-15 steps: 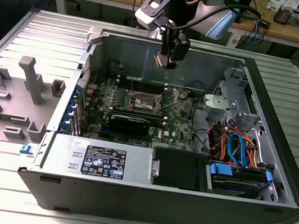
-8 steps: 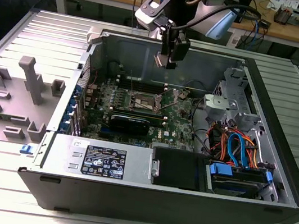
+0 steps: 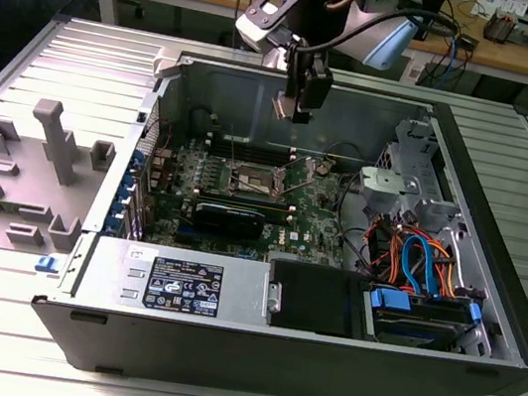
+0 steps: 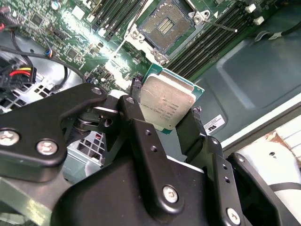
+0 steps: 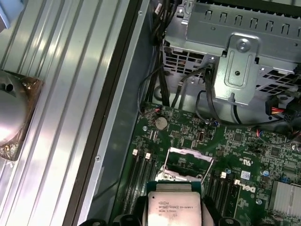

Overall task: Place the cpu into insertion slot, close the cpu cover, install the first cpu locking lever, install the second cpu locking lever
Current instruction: 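Place the cpu into insertion slot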

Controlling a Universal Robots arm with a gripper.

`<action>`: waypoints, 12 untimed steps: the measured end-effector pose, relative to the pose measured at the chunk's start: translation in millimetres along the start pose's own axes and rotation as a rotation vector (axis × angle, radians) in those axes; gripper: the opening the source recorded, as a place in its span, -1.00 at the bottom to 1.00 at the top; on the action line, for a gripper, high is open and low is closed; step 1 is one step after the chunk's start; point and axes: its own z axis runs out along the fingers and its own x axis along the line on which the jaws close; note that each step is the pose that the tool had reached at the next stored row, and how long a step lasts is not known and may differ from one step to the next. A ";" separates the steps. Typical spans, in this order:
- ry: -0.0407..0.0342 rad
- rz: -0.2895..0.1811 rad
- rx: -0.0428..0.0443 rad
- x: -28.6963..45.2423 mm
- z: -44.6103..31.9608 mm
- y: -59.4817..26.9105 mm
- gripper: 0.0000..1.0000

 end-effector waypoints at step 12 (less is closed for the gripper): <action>-0.0048 0.064 -0.0013 -0.5 8.1 -1.4 0.08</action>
